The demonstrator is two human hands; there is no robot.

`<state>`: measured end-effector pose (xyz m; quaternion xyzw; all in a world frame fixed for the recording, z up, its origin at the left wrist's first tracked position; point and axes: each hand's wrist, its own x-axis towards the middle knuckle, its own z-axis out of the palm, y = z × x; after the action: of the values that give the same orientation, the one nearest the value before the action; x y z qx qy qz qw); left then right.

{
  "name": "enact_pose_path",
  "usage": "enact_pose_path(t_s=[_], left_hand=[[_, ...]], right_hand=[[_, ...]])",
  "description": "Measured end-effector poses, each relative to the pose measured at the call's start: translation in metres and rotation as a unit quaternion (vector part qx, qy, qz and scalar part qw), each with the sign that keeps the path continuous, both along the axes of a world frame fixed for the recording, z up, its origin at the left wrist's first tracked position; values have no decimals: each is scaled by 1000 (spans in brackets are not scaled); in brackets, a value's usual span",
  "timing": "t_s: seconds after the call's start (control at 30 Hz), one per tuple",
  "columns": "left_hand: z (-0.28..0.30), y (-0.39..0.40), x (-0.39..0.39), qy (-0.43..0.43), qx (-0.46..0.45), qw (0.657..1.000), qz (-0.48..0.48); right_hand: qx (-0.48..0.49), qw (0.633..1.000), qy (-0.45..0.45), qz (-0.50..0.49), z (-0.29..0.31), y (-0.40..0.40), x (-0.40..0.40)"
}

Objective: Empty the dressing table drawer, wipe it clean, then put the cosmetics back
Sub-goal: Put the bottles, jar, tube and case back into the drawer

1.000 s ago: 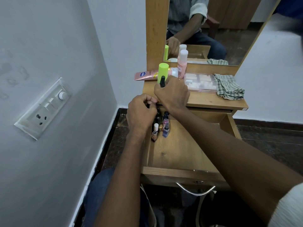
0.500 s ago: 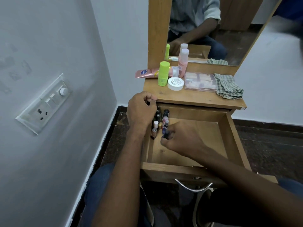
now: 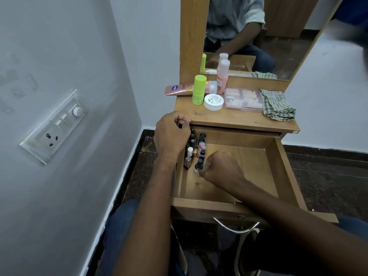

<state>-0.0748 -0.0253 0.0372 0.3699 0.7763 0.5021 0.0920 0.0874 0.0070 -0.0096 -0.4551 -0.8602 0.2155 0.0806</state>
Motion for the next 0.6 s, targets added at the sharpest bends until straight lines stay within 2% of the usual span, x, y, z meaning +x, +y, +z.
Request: enact_pose_path(t_s=[0.37, 0.6], left_hand=[[0, -1, 2, -2, -9, 1000, -1], [0, 0, 1, -4, -5, 1000, -8]], right_hand=[[-13, 1000, 13, 2, -10, 8, -10], [-24, 998, -54, -19, -6, 20, -1]])
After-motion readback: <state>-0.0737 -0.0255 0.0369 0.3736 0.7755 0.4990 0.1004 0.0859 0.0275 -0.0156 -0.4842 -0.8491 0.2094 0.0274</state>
